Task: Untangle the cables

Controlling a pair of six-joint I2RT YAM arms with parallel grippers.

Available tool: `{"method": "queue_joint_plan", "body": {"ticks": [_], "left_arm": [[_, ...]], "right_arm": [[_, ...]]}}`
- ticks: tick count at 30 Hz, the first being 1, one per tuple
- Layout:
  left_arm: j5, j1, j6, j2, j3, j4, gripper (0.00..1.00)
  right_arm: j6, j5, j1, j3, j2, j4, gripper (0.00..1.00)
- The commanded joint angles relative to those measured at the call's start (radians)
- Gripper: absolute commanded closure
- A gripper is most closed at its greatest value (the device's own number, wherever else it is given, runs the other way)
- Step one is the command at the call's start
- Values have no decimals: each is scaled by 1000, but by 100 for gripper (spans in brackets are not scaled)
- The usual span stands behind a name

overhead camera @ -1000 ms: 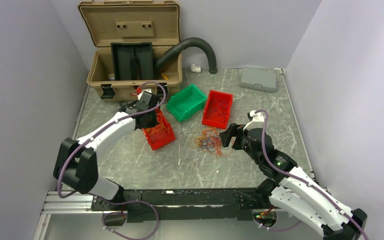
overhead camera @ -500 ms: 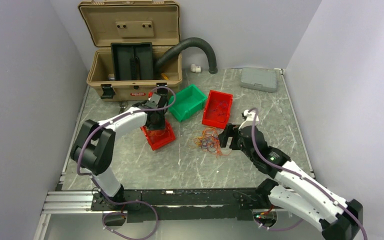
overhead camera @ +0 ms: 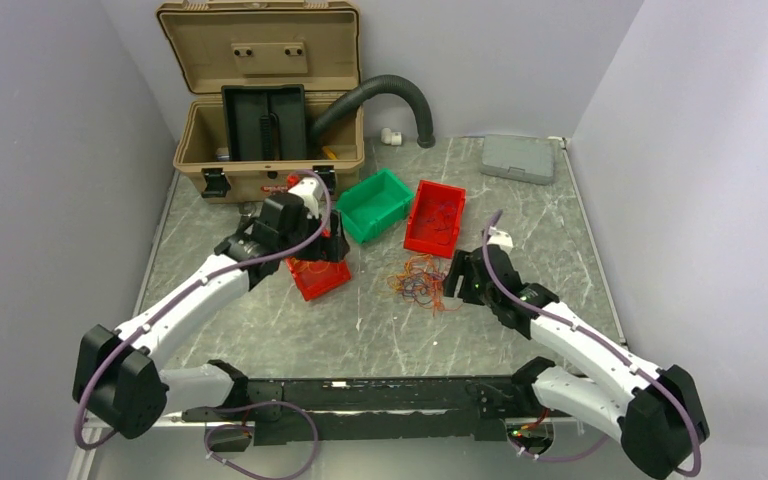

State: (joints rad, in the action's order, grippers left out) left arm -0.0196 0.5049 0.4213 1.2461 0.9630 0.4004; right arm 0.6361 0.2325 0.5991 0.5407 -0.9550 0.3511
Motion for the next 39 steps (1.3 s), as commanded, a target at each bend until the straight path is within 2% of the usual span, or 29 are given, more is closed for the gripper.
{"method": "queue_joint_plan", "body": {"ticks": [1,4,10,12,15,16,24,26,27,30,32,33,39], "left_arm": [[-145,66,-55,-54,-82,-180,1],[-170,120,-56,-21,-90,-238,1],[-213,209,-78,145,-21,-343,1],[-231,225,-84,224,22,-345,1],[-251,234,-78,344,104,-343,3],[-257,234,-76,378,131,-338,3],[-361,236,-50,634,288,-311,12],[-412,237,-41,678,311,-298,18],[-437,237,-35,694,312,-297,26],[-469,235,-25,691,251,-331,63],[-444,233,-24,657,199,-345,95],[-411,229,-25,635,177,-339,100],[-243,219,-46,403,27,-287,100]], "right_arm": [[88,-70,-114,-67,40,-21,26],[97,-186,-195,-134,58,-100,29],[105,-261,-204,-147,-22,-191,45],[95,-275,-203,-132,-40,-199,61],[60,-258,-204,-103,-31,-168,94],[51,-244,-204,-91,-17,-149,100],[6,-188,-203,-42,134,-5,100],[0,-172,-204,-20,162,33,100],[-4,-162,-203,-6,175,52,100],[-24,-103,-204,60,219,128,100],[-47,-57,-205,118,248,179,100],[-61,-31,-204,152,263,205,100],[-149,122,-204,357,343,305,100]]}}
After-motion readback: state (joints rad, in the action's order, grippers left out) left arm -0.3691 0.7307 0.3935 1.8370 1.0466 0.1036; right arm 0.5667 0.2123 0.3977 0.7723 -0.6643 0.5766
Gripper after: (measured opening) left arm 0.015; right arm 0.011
